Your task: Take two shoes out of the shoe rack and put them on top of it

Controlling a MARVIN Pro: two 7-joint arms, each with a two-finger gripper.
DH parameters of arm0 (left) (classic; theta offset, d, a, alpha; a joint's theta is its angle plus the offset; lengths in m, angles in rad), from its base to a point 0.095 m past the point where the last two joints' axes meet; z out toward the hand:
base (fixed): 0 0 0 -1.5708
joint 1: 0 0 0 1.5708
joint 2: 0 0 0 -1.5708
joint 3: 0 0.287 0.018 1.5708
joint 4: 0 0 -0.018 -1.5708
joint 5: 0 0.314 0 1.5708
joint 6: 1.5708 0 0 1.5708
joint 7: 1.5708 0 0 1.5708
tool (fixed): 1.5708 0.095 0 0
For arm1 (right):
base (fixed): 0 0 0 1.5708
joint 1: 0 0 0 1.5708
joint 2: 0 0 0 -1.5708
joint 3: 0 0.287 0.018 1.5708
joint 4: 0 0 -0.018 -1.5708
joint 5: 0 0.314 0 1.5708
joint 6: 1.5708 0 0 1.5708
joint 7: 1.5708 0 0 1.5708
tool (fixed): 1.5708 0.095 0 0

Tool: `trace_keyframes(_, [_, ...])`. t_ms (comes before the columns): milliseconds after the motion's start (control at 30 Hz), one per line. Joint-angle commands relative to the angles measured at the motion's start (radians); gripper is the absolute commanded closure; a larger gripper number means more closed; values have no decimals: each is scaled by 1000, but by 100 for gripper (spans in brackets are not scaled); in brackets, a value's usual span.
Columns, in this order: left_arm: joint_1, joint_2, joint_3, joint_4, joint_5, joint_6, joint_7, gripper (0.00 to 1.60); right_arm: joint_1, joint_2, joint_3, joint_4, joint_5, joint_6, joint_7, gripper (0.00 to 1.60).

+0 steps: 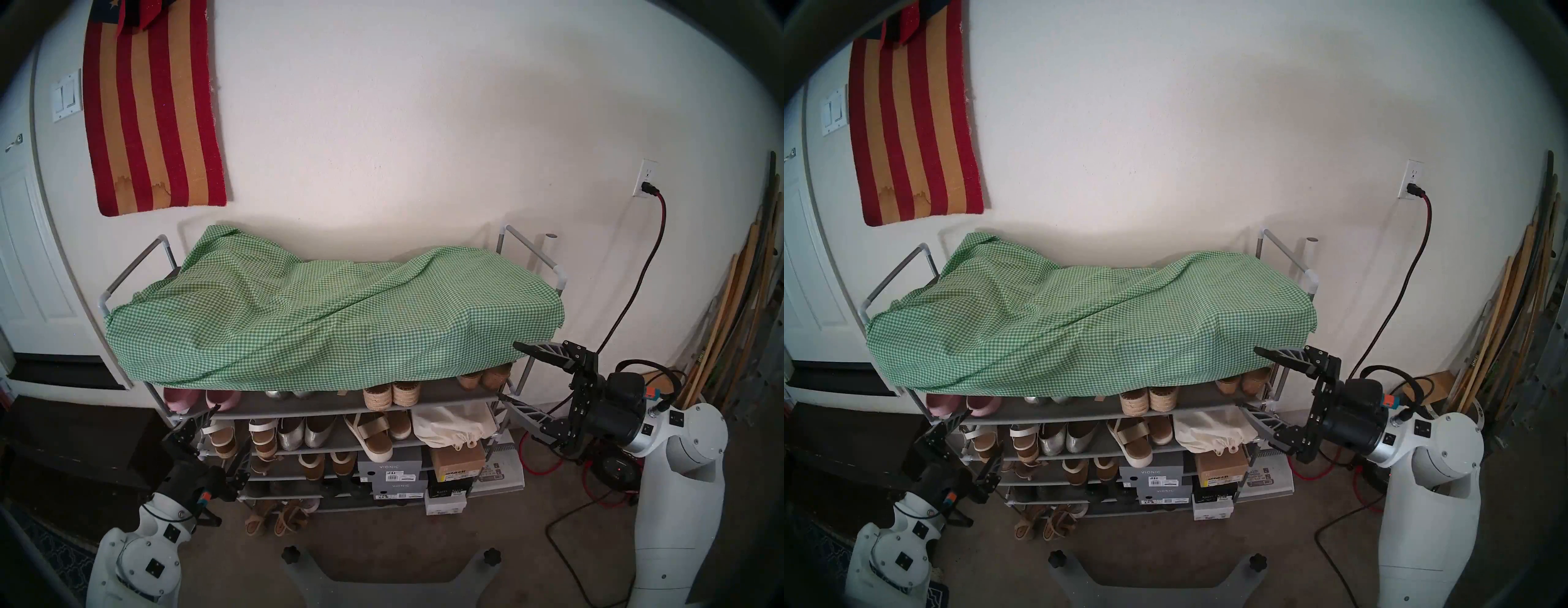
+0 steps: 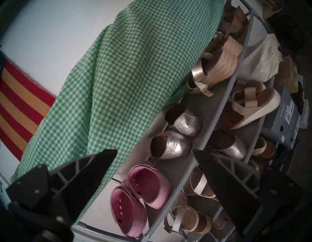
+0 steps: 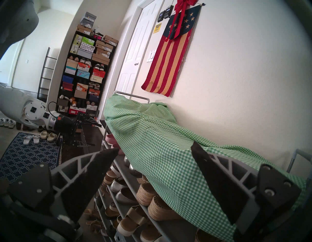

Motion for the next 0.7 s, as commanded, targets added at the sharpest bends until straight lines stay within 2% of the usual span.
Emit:
trace_keyframes(0, [-122,67,40,20,-48,66,-49,0,1,1,0,0,-1,0,0,0])
trace_keyframes(100, [-149,92,55,36,-71,84,-83,0,1,1,0,0,-1,0,0,0])
trace_keyframes(233, [-203,90,67,66,-77,107,-138,0,1,1,0,0,-1,0,0,0])
trace_keyframes(667, [-289,123,95,177,-45,116,-169,0,1,1,0,0,-1,0,1,0])
